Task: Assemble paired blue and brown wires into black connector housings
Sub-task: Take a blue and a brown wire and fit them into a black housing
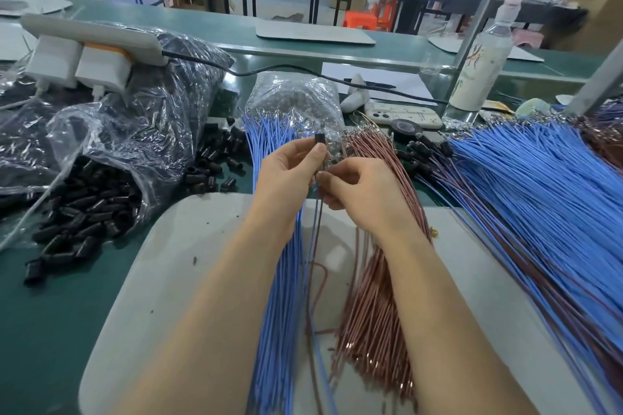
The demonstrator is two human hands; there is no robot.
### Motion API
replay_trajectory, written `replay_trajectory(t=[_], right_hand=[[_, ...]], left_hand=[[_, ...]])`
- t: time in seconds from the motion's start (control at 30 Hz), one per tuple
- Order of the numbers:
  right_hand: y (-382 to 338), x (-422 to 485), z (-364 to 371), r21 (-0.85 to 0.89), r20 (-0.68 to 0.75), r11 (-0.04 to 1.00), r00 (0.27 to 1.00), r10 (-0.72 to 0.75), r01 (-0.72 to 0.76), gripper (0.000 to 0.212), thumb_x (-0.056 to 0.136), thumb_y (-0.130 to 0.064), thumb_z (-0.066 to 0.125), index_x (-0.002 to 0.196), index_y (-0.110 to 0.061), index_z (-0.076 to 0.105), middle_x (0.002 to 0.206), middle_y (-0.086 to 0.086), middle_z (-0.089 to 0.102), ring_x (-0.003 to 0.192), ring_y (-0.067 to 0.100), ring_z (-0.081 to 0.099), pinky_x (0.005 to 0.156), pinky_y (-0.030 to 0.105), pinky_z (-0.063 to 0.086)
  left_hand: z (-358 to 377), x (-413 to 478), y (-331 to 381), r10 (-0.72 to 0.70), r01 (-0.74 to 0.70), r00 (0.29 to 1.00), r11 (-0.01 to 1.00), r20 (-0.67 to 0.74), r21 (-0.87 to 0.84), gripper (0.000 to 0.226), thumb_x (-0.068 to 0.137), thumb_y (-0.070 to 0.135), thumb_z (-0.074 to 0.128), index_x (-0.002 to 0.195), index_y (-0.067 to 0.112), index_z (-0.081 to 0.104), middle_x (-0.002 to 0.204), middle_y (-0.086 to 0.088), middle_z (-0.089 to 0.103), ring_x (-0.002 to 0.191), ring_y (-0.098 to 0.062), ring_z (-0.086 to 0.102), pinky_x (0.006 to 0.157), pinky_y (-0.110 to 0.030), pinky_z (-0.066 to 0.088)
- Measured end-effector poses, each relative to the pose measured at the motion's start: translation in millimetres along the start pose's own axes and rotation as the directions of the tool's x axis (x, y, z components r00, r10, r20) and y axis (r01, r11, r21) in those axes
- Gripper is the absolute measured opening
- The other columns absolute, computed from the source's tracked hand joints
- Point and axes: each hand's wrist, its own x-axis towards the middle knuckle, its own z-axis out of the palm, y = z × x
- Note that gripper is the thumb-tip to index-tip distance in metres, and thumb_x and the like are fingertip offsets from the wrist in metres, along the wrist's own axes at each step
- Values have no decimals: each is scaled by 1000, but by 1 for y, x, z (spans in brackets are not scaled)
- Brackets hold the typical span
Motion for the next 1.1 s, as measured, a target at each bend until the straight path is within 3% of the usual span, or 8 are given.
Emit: replay_trajectory(t=[0.13, 0.27, 0.37, 0.5, 0.57, 0.8, 0.97, 1.1], right_hand=[[2, 0, 2, -36, -41, 999, 999, 20, -22, 20, 84, -22, 70, 67, -22, 61, 62, 1, 69, 61, 17, 65, 74, 46, 57], [2, -1, 2, -47, -18, 998, 999, 45, -46, 19, 84, -25, 71, 68, -20, 61, 67, 3, 70, 68, 21, 67, 77, 49, 55], [1, -1, 0, -38, 6, 998, 999, 47, -47, 15, 83, -24, 72, 71, -19, 64, 69, 2, 71, 63, 15, 65, 73, 41, 57], [-1, -2, -2, 110, -5, 994, 1000, 15, -15, 5, 88, -15, 66, 83, -15, 68, 71, 0, 69, 55, -1, 61, 56, 15, 48], [0, -1, -2, 106, -26, 994, 1000, -5, 8, 5, 89, -13, 65, 85, -12, 68, 72, 1, 69, 55, -2, 61, 54, 12, 47], [7, 2, -1, 83, -80, 997, 997, 10, -4, 13, 87, -16, 68, 74, -18, 66, 73, 8, 71, 72, 23, 70, 77, 42, 58], [8, 2, 0, 65, -106, 998, 994, 1, 6, 19, 86, -14, 69, 70, -20, 63, 70, 5, 69, 74, 25, 69, 77, 46, 58], [9, 2, -1, 9, -122, 1000, 992, -26, 28, 14, 87, -10, 67, 74, -16, 64, 72, 7, 69, 73, 25, 68, 78, 46, 56]], left_hand=[[1, -2, 2, 8, -8, 1000, 1000, 13, 25, 21, 95, 8, 49, 82, 24, 55, 80, 9, 56, 72, 1, 52, 70, -17, 43], [1, -2, 2, 33, -33, 999, 997, -1, 64, 20, 95, 8, 49, 85, 24, 54, 84, 8, 55, 77, -1, 52, 77, -18, 43], [2, -4, 4, 54, -55, 998, 995, 12, 77, 20, 95, 7, 49, 86, 25, 54, 85, 8, 55, 78, -1, 52, 77, -18, 43], [4, -9, 8, 112, -116, 993, 987, 44, 114, 26, 94, 3, 48, 82, 26, 52, 82, 8, 53, 76, 0, 50, 75, -17, 43], [6, -11, 10, 138, -147, 988, 980, 68, 133, 28, 94, 2, 48, 81, 27, 51, 81, 9, 53, 74, 1, 50, 72, -16, 44], [6, -13, 12, 197, -217, 973, 961, 123, 173, 33, 94, -1, 47, 80, 29, 52, 79, 12, 54, 70, 6, 52, 70, -11, 45], [5, -9, 9, 229, -257, 962, 942, 146, 218, 36, 93, -3, 49, 81, 31, 53, 82, 12, 55, 77, 2, 51, 75, -16, 45], [3, -8, 8, 264, -301, 948, 927, 180, 224, 41, 91, -5, 50, 78, 33, 54, 79, 16, 56, 70, 9, 55, 73, -11, 46]])
